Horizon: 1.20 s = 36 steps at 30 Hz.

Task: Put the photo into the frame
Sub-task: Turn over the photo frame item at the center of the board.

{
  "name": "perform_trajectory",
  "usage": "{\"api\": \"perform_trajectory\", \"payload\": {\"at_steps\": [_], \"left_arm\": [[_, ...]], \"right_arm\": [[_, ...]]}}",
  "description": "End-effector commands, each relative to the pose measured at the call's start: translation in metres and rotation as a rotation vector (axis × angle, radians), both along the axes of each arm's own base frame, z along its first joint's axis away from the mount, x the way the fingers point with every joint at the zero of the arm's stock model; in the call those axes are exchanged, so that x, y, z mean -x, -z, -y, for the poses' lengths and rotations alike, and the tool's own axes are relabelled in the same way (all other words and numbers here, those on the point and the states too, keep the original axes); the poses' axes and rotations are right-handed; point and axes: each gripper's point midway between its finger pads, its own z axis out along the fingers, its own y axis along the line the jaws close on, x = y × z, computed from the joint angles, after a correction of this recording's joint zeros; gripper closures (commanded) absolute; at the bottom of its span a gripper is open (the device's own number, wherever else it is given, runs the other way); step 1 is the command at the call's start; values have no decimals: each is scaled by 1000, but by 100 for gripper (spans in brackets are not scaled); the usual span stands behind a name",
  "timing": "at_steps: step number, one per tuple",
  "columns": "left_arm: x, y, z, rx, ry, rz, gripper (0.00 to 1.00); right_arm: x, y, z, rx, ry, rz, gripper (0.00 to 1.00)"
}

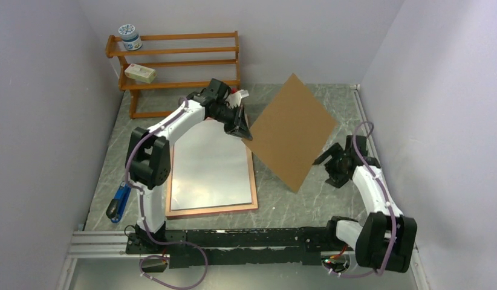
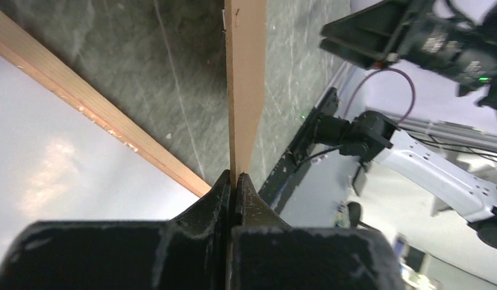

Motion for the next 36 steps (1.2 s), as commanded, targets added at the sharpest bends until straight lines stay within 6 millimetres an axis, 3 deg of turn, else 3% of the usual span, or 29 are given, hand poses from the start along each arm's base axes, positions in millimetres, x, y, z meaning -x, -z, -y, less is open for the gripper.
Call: {"api": "perform_trajectory", "payload": {"at_steps": [1, 4, 8, 11, 15, 18, 22, 26, 36], "left_arm": [[-27, -73, -17, -39, -51, 385, 97], [-29, -103, -21, -59, -34, 532, 98], [-29, -127, -19, -121, -3, 658, 97], [-26, -141, -10, -171, 14, 734, 98], [-20, -147, 6, -259, 22, 816, 97], [-14, -145, 14, -345, 15, 870, 97], [-1, -141, 24, -419, 59, 949, 97], [11, -137, 34, -400, 85, 943, 97], [23, -135, 43, -339, 123, 911, 97]], "right_arm": [[-31, -72, 12, 60, 21, 162, 15], [-50, -121, 5, 27, 9, 251, 15], [-72, -182, -11, 12, -47, 378, 15], [-83, -217, -26, 21, -93, 413, 13], [-94, -249, -52, 11, -135, 453, 12], [-100, -259, -61, -2, -114, 459, 12], [-106, -255, -64, -19, -70, 434, 12], [-110, -250, -64, -26, -34, 422, 14], [-123, -260, -68, -51, -22, 453, 15]]}}
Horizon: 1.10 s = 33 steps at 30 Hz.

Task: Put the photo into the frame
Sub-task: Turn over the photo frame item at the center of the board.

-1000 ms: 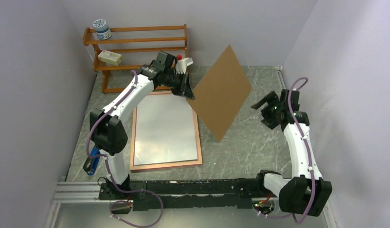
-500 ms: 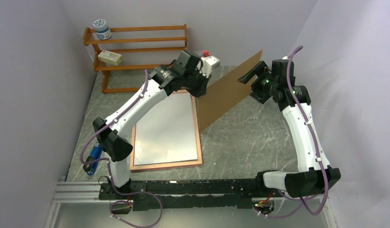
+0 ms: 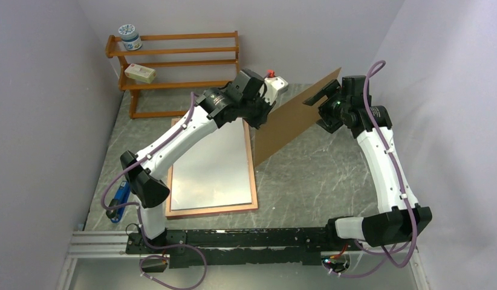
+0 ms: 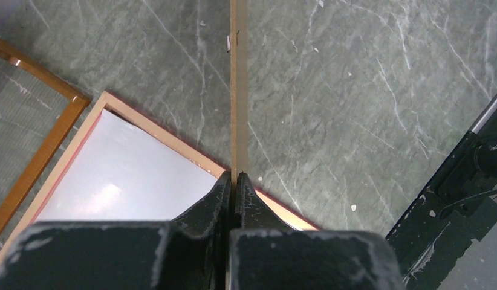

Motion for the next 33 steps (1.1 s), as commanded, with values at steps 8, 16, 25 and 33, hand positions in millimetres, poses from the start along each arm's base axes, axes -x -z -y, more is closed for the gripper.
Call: {"api": "perform_trajectory", "payload": {"at_steps": [8, 16, 25, 33], "left_arm": [[23, -2, 16, 60, 58, -28, 98], [37, 8, 29, 36, 83, -40, 97], [40, 13, 33, 26, 66, -57, 98], [40, 15, 33, 30, 55, -69, 97]], "right_arm": [[-27, -15, 5, 37, 49, -20, 22], [-35, 0, 4, 48, 50, -59, 21], [-40, -45, -3, 12, 11, 108, 22], [-30, -70, -10, -51, -6, 204, 25]]}}
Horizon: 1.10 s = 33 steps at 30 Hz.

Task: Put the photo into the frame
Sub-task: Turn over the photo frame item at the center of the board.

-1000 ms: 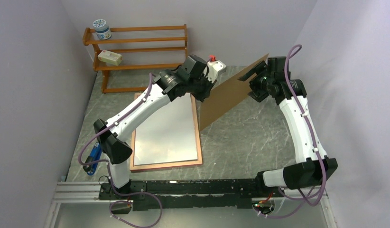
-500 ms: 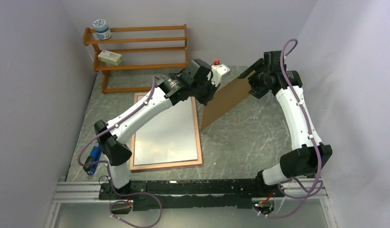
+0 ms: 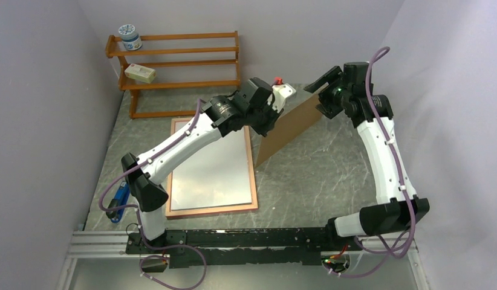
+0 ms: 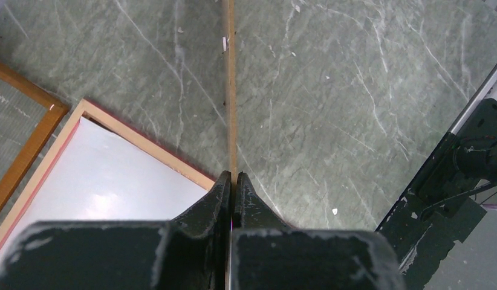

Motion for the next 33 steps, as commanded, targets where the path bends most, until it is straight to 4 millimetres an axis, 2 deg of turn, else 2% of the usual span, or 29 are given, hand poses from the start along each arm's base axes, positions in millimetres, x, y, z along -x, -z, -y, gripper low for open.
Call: {"api": "perform_trajectory", "payload": {"at_steps": [1, 9, 13, 17, 20, 22, 27, 31, 33], "left_arm": [[16, 16, 12, 1, 38, -76, 97], [19, 21, 12, 0, 48, -83, 98], [25, 23, 15, 5, 99, -84, 97], [33, 25, 20, 18, 153, -104, 93], [39, 25, 22, 30, 186, -116, 89], [47, 24, 24, 36, 229, -128, 86], [58, 15, 21, 56, 324, -98, 75], [66, 6, 22, 81, 358, -104, 61], [68, 0, 23, 99, 367, -111, 56]], "right_arm": [[1, -39, -7, -51, -16, 147, 25], [6, 13, 2, 8, 22, -66, 29], [4, 29, 0, 8, 12, -101, 34], [4, 36, 1, 23, 3, -126, 39], [5, 40, 1, 34, 0, -144, 49], [6, 41, 3, 40, 5, -146, 60], [7, 46, 3, 33, 0, -160, 70], [9, 47, 5, 29, 3, -164, 93], [9, 44, 9, 28, 11, -154, 100]]}}
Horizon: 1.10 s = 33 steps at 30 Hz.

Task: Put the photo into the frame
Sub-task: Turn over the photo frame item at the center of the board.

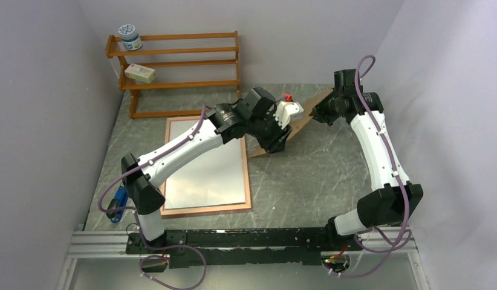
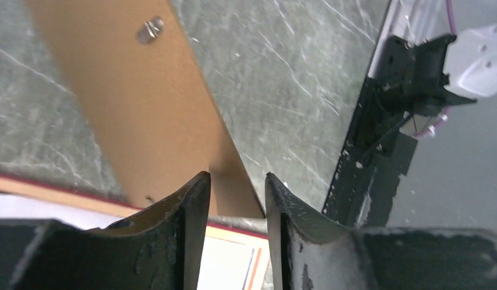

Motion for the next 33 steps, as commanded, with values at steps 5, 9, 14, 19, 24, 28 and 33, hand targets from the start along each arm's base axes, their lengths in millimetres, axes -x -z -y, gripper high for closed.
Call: {"api": "perform_trajectory", "payload": {"at_steps": [5, 9, 14, 19, 24, 28, 33], "left_arm": [[29, -43, -3, 92, 100, -24, 41], [29, -66, -9, 149, 75, 19, 24], [1, -67, -30, 147, -110, 9, 15], [-51, -52, -83, 127, -394, -65, 12], [-98, -12, -168, 80, -726, -146, 11], [-121, 37, -263, -8, -1072, -249, 11], [-118, 76, -361, -85, -1365, -357, 12]], "right_arm": [[-8, -24, 12, 2, -3, 95, 100], [-9, -41, 29, 20, 18, 144, 100], [-10, -73, 51, 53, 39, 251, 100], [-4, -101, 59, 117, 23, 359, 100], [4, -108, 53, 149, -53, 440, 100], [11, -100, 45, 138, -104, 463, 100], [19, -84, 42, 129, -127, 440, 100]]}}
